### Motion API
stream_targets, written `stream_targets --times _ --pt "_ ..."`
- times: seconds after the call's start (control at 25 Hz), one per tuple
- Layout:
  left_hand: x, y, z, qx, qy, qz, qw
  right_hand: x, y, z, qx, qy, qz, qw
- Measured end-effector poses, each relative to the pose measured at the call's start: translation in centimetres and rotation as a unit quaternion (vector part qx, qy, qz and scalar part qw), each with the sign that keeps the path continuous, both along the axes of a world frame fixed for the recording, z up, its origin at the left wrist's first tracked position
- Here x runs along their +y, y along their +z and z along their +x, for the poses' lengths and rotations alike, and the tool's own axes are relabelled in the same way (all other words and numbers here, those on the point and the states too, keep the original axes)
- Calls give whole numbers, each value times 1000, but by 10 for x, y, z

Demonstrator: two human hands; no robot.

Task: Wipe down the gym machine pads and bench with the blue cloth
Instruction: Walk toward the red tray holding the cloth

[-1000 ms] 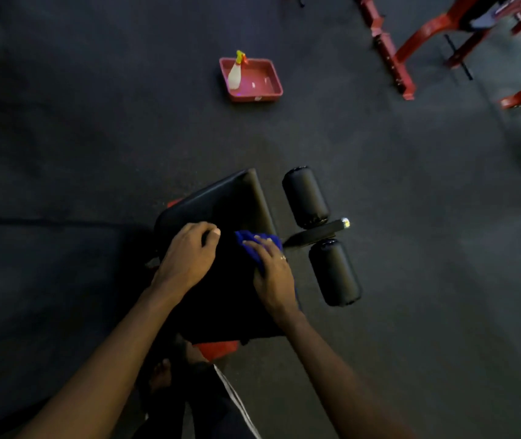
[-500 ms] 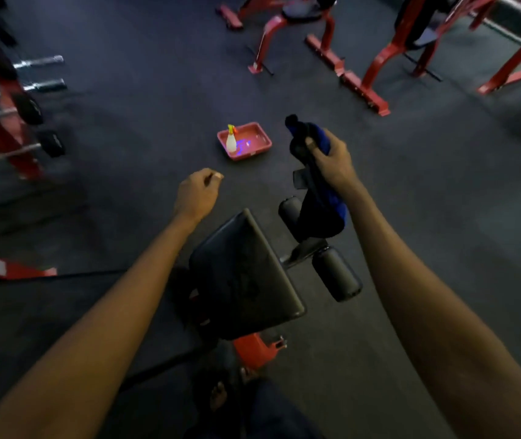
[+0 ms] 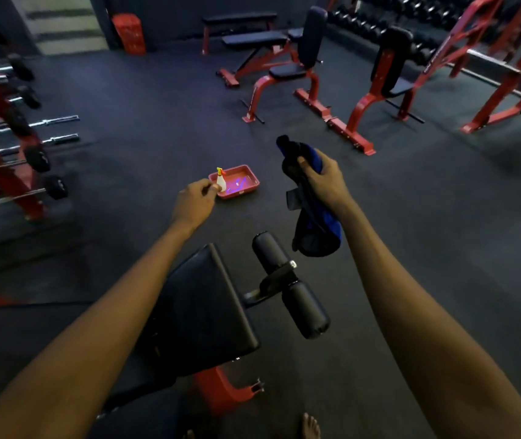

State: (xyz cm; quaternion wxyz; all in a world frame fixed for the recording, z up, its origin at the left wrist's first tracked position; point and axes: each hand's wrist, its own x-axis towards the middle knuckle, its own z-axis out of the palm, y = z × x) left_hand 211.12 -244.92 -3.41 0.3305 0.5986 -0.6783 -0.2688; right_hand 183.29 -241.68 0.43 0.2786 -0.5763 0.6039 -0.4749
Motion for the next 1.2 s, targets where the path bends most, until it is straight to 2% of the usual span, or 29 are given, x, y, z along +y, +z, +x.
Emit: stream_targets --times 0.24,0.48,0.76,0.96,1.2 --pt "8 -5 -56 14 99 3 995 -25 8 -59 -12 79 6 997" --pt "7 3 -30 -3 178 2 984 -78 6 -30 -1 147 -22 989" --pt "-9 16 -25 5 250 5 968 -150 1 15 -37 213 -38 976" --pt "-56 22 -63 8 307 4 952 -213 2 -5 -17 267 -35 963" --pt "-153 18 -147 15 346 17 938 -310 0 -95 8 299 -22 954"
